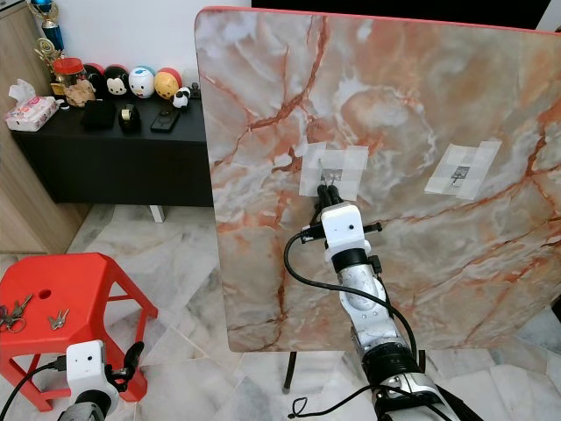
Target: Hang keys on a hook
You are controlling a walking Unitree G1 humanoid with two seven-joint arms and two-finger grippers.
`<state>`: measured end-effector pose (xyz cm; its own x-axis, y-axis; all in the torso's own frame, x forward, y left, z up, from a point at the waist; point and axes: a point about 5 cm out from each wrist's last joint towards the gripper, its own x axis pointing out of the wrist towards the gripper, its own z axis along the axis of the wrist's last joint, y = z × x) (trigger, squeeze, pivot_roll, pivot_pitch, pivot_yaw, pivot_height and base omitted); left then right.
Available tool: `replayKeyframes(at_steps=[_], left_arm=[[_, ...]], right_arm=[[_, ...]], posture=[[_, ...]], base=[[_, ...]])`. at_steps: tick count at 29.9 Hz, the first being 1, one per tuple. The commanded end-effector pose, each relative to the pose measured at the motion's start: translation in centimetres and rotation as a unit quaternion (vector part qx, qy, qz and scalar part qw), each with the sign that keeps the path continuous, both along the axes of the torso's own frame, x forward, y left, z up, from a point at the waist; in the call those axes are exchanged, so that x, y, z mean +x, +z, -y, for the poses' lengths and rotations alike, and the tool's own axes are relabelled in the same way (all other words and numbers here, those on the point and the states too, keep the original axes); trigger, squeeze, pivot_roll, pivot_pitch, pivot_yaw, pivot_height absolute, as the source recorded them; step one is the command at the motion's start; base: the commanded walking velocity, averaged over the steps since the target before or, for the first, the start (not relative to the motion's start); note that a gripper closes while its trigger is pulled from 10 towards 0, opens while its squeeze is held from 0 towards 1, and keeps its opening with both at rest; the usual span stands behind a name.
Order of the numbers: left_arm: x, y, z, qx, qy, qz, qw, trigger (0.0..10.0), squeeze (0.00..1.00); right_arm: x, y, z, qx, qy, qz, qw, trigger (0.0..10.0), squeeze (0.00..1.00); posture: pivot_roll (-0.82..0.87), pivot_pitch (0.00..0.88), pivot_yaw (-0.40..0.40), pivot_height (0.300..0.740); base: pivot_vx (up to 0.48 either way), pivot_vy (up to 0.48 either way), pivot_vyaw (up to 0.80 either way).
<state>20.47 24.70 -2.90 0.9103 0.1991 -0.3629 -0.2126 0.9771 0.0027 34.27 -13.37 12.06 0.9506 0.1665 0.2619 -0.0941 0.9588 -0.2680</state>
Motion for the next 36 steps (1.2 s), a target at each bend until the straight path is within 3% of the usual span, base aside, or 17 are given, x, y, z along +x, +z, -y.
replayKeyframes(at_steps=[1, 16, 36], left_arm=[[0.1, 0.1, 0.1, 0.006, -0.006, 0.001, 1.000, 10.0, 0.00], [0.1, 0.0, 0.1, 0.006, -0.007, -0.001, 1.000, 10.0, 0.00], [0.1, 0.0, 0.2, 0.007, -0.008, -0.001, 1.000, 10.0, 0.00]], right_arm=[[0.3, 0.8, 0.0, -0.005, 0.005, 0.017, 1.000, 10.0, 0.00], [-0.2, 1.4, 0.7, 0.009, -0.018, 0.050, 0.999, 10.0, 0.00], [-0.5, 0.6, 0.7, 0.005, -0.027, 0.032, 0.999, 10.0, 0.00]], posture=[[0.04, 0.000, -0.089, 0.740], [0.04, 0.000, -0.087, 0.740], [0.04, 0.000, -0.088, 0.740]], base=[[0.000, 0.000, 0.00], [0.000, 0.000, 0.00], [0.000, 0.000, 0.00]])
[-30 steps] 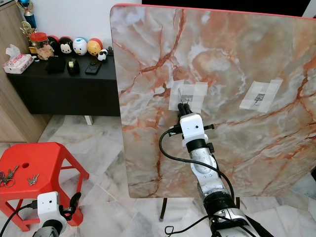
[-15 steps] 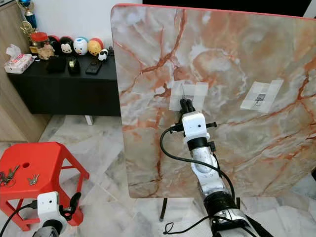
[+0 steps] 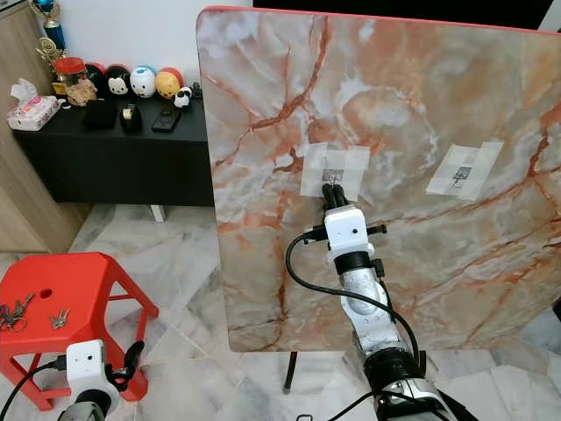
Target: Hang keys on a hook
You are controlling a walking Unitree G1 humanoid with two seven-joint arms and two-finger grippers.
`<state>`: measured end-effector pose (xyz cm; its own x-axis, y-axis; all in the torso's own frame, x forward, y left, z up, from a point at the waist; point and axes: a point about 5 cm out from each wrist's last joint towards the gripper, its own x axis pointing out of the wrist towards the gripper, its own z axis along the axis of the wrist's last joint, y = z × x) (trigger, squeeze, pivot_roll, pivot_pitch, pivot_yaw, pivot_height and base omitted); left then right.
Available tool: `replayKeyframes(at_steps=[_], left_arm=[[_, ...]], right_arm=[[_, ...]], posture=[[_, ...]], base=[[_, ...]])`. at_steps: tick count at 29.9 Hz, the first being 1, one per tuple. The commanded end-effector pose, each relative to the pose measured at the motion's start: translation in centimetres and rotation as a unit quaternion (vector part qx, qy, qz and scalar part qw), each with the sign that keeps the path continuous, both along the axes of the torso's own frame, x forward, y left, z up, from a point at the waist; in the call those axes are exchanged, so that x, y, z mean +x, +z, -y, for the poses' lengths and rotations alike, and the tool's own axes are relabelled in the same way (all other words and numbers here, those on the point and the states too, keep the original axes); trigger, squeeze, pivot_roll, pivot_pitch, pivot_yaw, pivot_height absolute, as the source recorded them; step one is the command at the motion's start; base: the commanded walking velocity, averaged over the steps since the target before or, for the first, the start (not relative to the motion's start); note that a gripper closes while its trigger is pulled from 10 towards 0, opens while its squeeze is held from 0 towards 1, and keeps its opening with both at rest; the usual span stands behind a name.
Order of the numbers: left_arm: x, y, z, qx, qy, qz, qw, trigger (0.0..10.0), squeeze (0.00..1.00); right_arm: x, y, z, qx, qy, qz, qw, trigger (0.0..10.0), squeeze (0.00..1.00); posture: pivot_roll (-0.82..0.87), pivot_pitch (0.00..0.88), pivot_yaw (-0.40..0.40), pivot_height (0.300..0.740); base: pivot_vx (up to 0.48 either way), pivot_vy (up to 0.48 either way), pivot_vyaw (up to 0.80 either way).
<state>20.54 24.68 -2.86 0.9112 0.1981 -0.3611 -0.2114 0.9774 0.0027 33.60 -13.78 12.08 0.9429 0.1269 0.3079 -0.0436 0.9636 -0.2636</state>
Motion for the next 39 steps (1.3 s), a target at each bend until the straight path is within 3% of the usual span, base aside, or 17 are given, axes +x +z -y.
replayKeyframes(at_steps=[1, 12, 39], left_arm=[[0.1, 0.0, 0.1, 0.007, -0.007, -0.002, 1.000, 10.0, 0.00], [0.0, 0.0, 0.1, 0.008, -0.007, -0.002, 1.000, 10.0, 0.00], [0.1, 0.1, 0.2, 0.010, -0.012, -0.001, 1.000, 10.0, 0.00]], right_arm=[[0.2, 0.6, 0.3, 0.001, -0.006, 0.008, 1.000, 10.0, 0.00], [0.8, 1.2, 0.3, -0.001, -0.012, 0.011, 1.000, 10.0, 0.00], [0.4, 0.1, 0.6, -0.007, -0.019, -0.009, 1.000, 10.0, 0.00]], posture=[[0.04, 0.000, -0.087, 0.740], [0.04, 0.000, -0.087, 0.740], [0.04, 0.000, -0.084, 0.740]], base=[[0.000, 0.000, 0.00], [0.000, 0.000, 0.00], [0.000, 0.000, 0.00]])
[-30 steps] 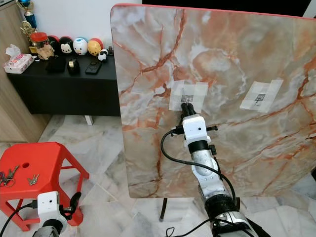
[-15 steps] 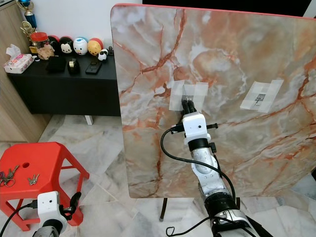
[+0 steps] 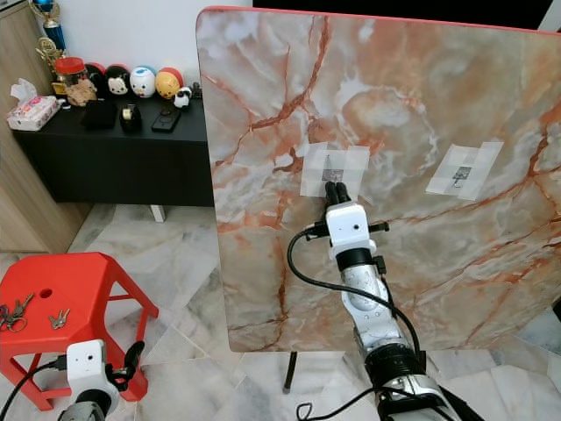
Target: Hang keys on a hook
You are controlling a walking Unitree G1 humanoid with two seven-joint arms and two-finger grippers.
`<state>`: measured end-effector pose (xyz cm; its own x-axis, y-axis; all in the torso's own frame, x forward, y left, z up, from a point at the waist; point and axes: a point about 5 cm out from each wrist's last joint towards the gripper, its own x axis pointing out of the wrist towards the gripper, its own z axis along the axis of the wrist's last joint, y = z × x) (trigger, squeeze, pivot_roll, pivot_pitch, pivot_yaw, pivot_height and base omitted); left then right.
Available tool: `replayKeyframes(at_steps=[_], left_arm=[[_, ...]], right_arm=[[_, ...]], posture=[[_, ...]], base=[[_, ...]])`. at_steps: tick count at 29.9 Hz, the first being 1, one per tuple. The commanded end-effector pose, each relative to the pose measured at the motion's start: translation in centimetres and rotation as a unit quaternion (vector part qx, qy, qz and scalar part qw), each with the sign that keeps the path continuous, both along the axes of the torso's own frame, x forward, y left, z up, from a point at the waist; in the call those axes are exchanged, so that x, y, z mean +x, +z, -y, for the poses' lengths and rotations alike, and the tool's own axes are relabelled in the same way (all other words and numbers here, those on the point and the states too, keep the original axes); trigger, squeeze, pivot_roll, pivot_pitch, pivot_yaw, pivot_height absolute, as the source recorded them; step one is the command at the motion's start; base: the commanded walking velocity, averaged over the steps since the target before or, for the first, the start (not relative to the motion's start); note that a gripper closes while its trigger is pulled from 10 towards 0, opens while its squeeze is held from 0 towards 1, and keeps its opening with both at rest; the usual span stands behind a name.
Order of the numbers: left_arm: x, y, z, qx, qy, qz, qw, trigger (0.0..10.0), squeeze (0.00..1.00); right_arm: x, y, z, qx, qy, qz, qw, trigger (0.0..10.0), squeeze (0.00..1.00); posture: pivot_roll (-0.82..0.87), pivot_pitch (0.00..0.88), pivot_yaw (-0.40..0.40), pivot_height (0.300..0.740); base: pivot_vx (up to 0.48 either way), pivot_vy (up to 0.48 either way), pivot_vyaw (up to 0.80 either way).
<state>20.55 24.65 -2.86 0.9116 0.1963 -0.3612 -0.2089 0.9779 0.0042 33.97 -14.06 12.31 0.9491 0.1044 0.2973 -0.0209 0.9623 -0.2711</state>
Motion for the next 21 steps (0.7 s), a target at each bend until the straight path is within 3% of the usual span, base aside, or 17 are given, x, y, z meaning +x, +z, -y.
replayKeyframes(at_steps=[1, 21], left_arm=[[0.10, 0.05, 0.16, 0.010, -0.010, -0.001, 1.000, 10.0, 0.00], [0.15, 0.07, 0.18, 0.010, -0.010, 0.000, 1.000, 10.0, 0.00]], right_arm=[[0.07, -0.08, 0.36, -0.004, -0.006, -0.005, 1.000, 10.0, 0.00], [1.00, 0.37, -0.33, -0.010, 0.013, -0.012, 1.000, 10.0, 0.00]], posture=[[0.04, 0.000, -0.085, 0.740], [0.04, 0.002, -0.084, 0.740]], base=[[0.000, 0.000, 0.00], [0.000, 0.000, 0.00]])
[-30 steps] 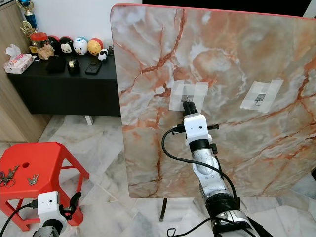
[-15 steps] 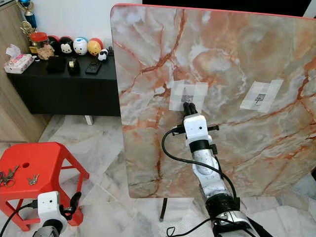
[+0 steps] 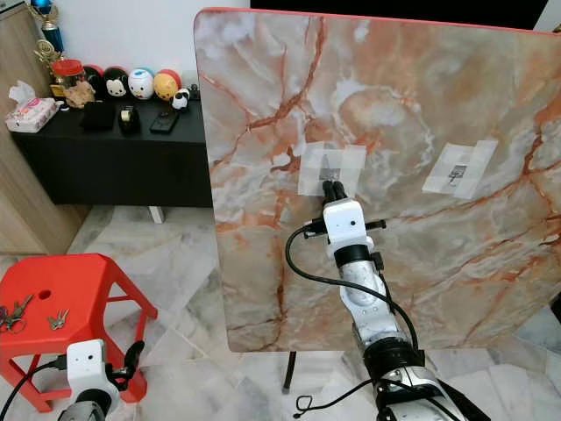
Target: Hang keys on a hook
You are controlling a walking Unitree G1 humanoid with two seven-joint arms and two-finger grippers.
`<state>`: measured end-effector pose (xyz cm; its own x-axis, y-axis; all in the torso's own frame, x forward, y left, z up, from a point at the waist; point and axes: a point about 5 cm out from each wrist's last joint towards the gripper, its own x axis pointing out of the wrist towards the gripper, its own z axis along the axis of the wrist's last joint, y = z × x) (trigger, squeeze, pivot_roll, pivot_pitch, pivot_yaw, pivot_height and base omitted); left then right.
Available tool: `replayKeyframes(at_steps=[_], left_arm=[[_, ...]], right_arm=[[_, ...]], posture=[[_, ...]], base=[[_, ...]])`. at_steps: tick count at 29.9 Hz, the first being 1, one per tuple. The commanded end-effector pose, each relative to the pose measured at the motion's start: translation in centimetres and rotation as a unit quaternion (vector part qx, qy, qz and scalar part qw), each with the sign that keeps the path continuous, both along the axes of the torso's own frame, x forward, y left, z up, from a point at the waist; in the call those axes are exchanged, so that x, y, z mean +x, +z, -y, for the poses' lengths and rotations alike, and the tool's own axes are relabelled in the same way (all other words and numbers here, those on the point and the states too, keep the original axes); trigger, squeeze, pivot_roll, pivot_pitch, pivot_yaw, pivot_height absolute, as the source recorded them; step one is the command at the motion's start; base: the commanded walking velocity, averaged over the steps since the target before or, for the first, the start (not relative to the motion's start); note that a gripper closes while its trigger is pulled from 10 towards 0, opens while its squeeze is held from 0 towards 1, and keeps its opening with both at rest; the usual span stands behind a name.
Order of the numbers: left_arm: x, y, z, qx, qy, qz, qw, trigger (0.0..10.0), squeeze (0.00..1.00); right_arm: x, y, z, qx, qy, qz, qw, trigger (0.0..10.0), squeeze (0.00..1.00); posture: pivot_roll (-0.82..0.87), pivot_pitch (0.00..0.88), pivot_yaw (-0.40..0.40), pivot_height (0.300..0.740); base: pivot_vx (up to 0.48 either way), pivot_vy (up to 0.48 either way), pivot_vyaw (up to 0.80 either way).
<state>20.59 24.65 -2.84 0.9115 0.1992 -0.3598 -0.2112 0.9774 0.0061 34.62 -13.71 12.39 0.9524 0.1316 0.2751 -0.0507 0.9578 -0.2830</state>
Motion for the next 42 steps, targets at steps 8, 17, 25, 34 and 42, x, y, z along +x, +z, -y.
replayKeyframes(at_steps=[8, 17, 25, 34, 42], left_arm=[[0.1, 0.0, 0.2, 0.009, -0.010, -0.001, 1.000, 10.0, 0.00], [0.1, 0.1, 0.2, 0.009, -0.011, 0.001, 1.000, 10.0, 0.00], [0.2, 0.1, 0.2, 0.009, -0.012, 0.002, 1.000, 10.0, 0.00], [0.2, 0.1, 0.2, 0.010, -0.012, 0.003, 1.000, 10.0, 0.00], [0.2, 0.1, 0.2, 0.009, -0.012, 0.003, 1.000, 10.0, 0.00]], right_arm=[[0.2, -0.2, -0.5, -0.008, 0.021, -0.012, 1.000, 10.0, 0.00], [0.3, 0.1, -0.3, -0.008, 0.015, -0.006, 1.000, 10.0, 0.00], [0.3, 0.7, 0.0, 0.001, 0.008, 0.016, 1.000, 10.0, 0.00], [0.3, 0.7, 0.0, 0.002, 0.008, 0.019, 1.000, 10.0, 0.00], [0.5, 0.5, 0.1, -0.005, 0.006, 0.006, 1.000, 10.0, 0.00]], posture=[[0.04, 0.004, -0.085, 0.740], [0.04, 0.002, -0.085, 0.740], [0.05, 0.002, -0.085, 0.740], [0.05, 0.003, -0.085, 0.740], [0.05, 0.002, -0.085, 0.740]], base=[[0.000, 0.000, 0.00], [0.000, 0.000, 0.00], [0.000, 0.000, 0.00], [0.000, 0.000, 0.00], [0.000, 0.000, 0.00]])
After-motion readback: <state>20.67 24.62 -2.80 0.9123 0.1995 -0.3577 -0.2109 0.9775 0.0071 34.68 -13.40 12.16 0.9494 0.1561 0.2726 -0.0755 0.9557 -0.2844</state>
